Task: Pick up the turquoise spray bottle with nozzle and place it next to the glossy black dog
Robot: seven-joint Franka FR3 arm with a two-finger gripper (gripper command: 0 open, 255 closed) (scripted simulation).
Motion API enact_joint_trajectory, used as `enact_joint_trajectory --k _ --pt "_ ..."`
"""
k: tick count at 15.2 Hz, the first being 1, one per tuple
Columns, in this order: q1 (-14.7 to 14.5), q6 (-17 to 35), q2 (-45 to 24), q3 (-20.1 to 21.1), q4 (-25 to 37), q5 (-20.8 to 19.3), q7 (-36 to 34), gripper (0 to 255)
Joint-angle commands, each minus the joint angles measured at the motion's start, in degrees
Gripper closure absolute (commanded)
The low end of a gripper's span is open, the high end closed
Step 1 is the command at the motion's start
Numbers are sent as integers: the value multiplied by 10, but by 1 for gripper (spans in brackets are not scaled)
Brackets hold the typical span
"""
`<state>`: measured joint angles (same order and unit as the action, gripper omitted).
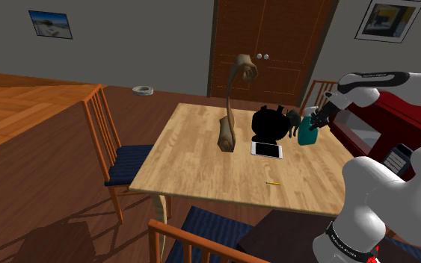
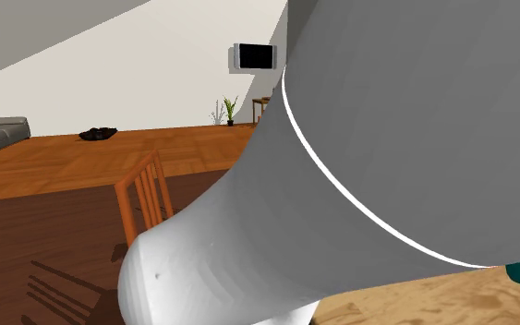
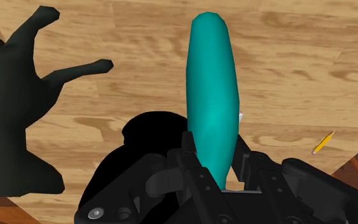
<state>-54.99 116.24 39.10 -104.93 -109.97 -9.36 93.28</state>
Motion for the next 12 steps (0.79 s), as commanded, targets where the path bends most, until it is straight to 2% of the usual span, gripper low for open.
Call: enact_joint_trajectory --k 1,8,12 --pt "-6 13 6 -10 -7 -6 1 255" --pt "-31 56 31 -49 -25 -29 5 255" --pt "-31 56 31 -49 -25 -29 5 255"
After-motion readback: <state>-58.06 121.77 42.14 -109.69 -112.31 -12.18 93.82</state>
